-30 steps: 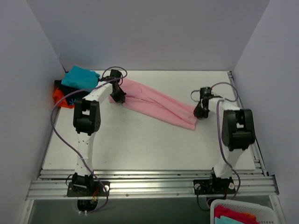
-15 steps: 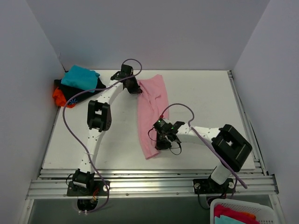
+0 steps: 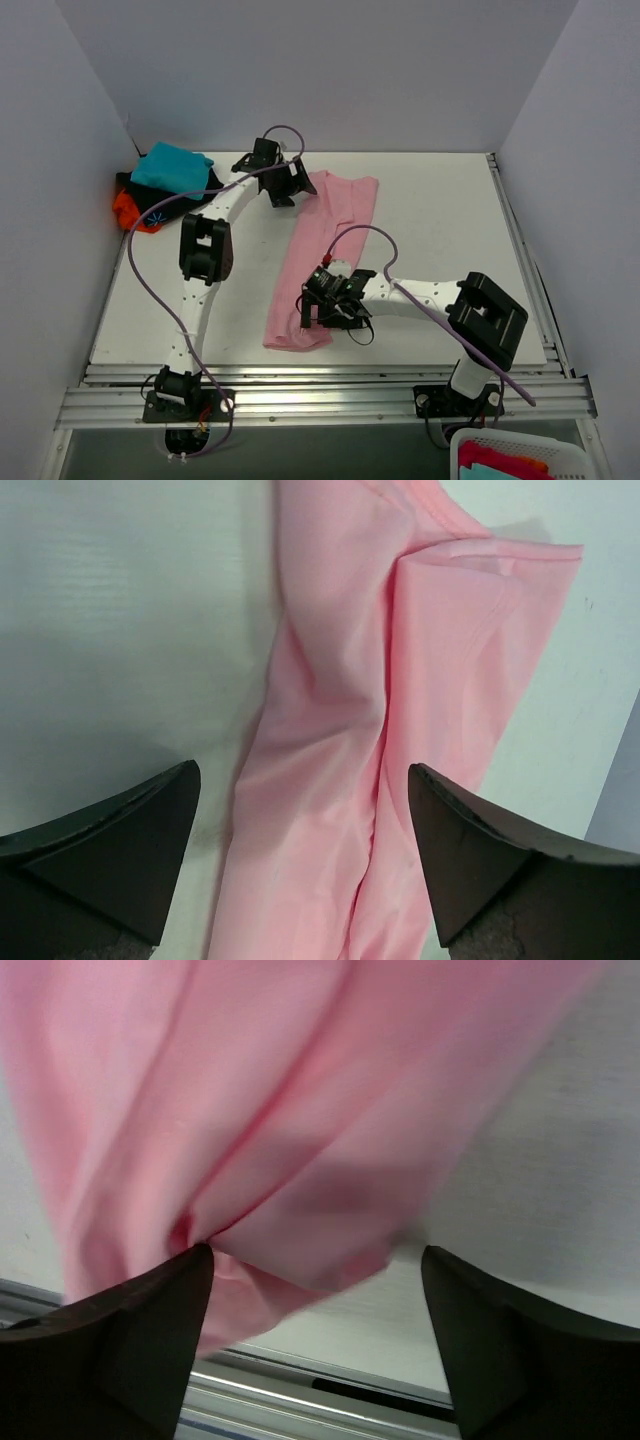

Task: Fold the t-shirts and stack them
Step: Fold the tshirt

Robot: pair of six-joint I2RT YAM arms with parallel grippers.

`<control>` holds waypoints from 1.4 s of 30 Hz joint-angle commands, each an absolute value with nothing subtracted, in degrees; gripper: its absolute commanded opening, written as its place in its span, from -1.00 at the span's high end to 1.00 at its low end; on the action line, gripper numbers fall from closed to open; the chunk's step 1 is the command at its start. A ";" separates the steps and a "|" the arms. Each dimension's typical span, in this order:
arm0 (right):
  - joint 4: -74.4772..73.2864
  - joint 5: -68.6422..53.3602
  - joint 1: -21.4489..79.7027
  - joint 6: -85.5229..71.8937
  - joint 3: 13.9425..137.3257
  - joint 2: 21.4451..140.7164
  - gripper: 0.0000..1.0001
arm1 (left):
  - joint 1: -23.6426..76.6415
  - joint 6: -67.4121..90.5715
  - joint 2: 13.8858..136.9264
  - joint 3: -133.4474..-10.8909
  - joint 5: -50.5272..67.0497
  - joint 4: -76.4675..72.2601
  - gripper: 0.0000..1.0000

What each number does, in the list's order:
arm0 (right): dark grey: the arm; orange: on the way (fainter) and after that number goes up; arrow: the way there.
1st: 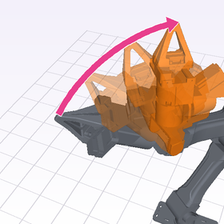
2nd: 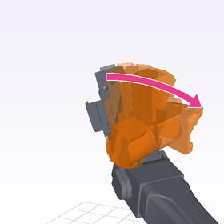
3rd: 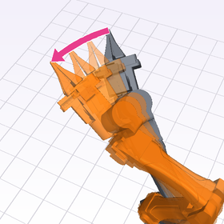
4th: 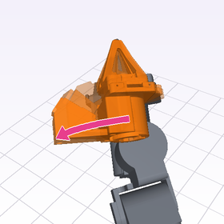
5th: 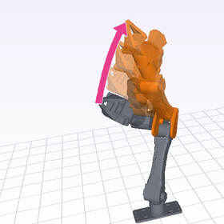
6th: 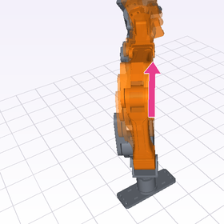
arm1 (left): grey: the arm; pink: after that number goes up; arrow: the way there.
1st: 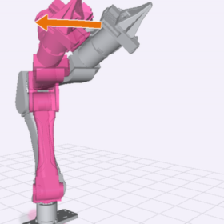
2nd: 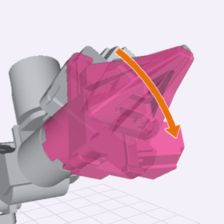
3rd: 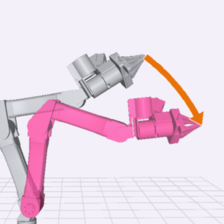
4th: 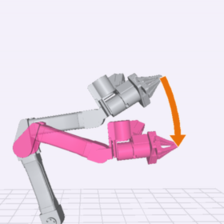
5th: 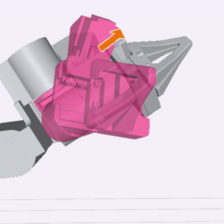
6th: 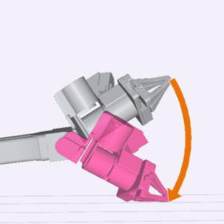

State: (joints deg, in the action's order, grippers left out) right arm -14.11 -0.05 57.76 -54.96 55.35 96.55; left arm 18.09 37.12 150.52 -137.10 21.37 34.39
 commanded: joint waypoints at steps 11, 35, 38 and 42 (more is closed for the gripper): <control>-40.16 19.68 56.08 -59.24 62.23 81.05 -0.99 | 11.25 31.64 115.09 -117.29 12.06 44.89 -0.86; -15.36 11.42 56.42 -75.06 42.09 58.17 -0.77 | 24.52 49.12 59.32 -41.06 14.84 45.28 -0.40; -17.92 13.62 56.86 -75.06 46.66 61.69 -0.77 | 25.22 50.36 60.20 -38.25 16.61 41.59 -0.34; -17.67 15.55 57.92 -77.95 48.25 64.07 -0.76 | 26.80 50.45 62.48 -36.56 16.27 38.93 -0.31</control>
State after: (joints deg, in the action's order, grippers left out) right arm -16.05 11.31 57.14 -74.48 45.60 63.35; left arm 25.65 48.97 61.12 -36.95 14.98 43.99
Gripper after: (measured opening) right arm 0.882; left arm 0.662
